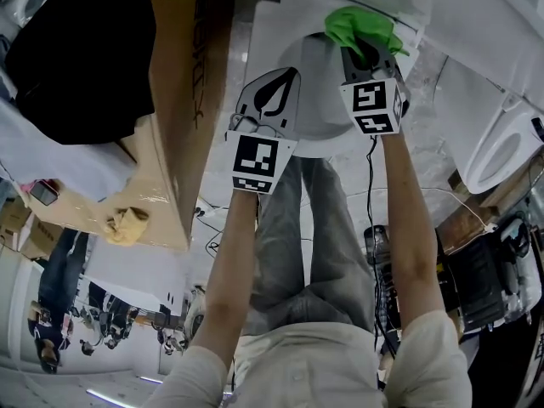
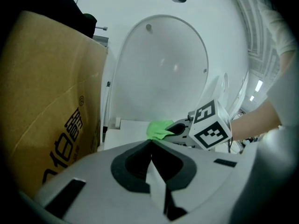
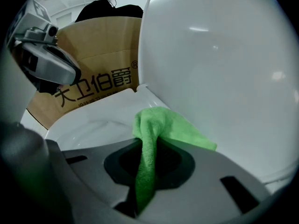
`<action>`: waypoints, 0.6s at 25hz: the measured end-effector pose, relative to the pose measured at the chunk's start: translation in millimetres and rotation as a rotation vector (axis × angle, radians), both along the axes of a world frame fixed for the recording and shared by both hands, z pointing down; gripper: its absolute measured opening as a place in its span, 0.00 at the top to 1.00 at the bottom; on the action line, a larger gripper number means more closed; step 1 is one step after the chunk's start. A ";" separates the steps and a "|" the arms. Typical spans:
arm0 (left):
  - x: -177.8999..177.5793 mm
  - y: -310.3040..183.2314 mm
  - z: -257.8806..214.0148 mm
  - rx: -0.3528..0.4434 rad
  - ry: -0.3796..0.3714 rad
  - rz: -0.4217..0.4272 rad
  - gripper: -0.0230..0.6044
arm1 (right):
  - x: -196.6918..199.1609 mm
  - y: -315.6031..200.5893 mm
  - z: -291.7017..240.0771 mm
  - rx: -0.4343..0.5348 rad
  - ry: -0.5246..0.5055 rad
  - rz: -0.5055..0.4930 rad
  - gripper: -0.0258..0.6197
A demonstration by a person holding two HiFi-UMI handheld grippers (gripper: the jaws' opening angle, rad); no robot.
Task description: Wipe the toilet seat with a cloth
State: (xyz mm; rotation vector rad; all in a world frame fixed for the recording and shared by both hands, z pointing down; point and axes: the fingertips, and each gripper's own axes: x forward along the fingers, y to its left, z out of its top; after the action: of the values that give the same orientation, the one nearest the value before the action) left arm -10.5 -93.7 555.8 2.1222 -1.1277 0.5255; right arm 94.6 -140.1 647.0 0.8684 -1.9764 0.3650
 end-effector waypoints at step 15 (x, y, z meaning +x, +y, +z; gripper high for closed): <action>-33.6 8.6 -2.0 0.000 -0.012 -0.075 0.94 | -42.5 -9.4 -4.3 0.014 -0.022 -0.063 0.89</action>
State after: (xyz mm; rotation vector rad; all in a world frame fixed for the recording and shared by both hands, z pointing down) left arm -44.2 -85.1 553.8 2.0700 -1.2087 0.5039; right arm 52.1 -149.5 642.6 0.8119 -2.0241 0.3263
